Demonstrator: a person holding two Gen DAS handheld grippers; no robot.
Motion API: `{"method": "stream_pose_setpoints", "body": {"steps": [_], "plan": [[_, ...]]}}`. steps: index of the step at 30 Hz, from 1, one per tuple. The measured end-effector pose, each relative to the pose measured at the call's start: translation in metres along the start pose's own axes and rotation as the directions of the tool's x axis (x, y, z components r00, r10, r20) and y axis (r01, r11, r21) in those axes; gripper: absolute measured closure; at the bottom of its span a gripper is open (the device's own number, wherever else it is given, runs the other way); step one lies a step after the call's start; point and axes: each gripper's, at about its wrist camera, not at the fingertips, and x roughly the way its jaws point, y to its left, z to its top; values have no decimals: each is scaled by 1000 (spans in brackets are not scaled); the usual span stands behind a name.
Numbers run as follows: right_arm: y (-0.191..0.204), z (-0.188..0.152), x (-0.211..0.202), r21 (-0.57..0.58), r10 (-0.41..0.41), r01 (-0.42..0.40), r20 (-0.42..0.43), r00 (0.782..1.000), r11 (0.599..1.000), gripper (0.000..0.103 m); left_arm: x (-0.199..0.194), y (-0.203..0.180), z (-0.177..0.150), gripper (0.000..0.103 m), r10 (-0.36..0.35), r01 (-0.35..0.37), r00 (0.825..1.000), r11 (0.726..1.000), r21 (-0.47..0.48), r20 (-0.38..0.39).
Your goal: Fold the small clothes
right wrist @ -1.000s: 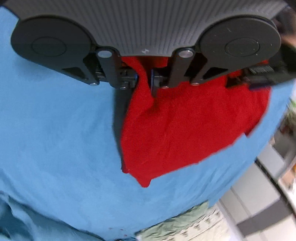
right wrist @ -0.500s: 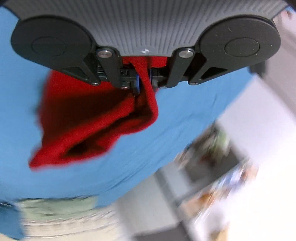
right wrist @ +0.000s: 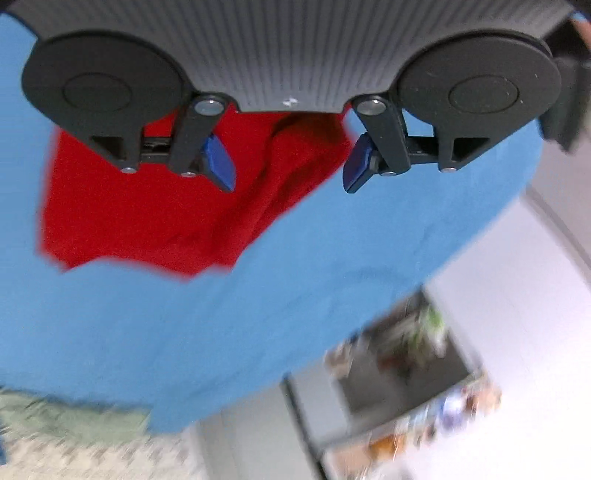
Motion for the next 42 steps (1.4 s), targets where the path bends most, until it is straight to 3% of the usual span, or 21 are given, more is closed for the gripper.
{"method": "stream_pose_setpoints", "body": {"steps": [2,3,5,10,13,23,26,29,30,34,38,39,42], "plan": [[-8,-8,-37,6,-113,113,93,989,994,7,-5,5,2,6,-6,7,1000,999,-35,23],[-11,-20,-54,4,-199,200,129,972,980,5,-7,9,3,5,-16,18,999,998,-64,39],[-16,-51,-70,-2,-288,291,142,947,957,5,-9,18,7,3,-32,39,997,992,-116,64],[-25,-133,-68,2,-389,390,56,919,921,7,-7,34,14,3,-23,36,997,982,-186,70],[-18,-156,-45,-11,-417,418,40,908,909,7,-8,35,13,3,-12,24,998,982,-188,64],[-17,-166,-9,54,-467,464,53,883,884,8,-6,33,12,3,-14,26,998,981,-194,64],[-19,-163,-7,77,-517,512,78,852,856,8,-8,31,11,3,-12,27,997,980,-196,76],[-22,-165,-13,150,-592,576,114,798,804,8,-9,32,9,3,-10,27,996,980,-200,84],[-22,-167,-15,158,-598,579,122,792,800,8,-10,33,9,3,-12,29,996,979,-200,85],[-10,-171,-9,72,-585,581,123,802,811,8,-10,33,7,3,-12,29,996,978,-205,86],[-13,-168,-1,71,-608,603,100,788,794,11,-11,32,7,3,-8,24,997,979,-201,83],[-16,-166,-3,102,-626,618,107,772,780,22,-12,32,8,3,-5,21,996,980,-197,84],[-16,-161,-28,183,-656,630,219,722,755,24,-14,32,8,3,8,10,996,981,-195,89]]}}
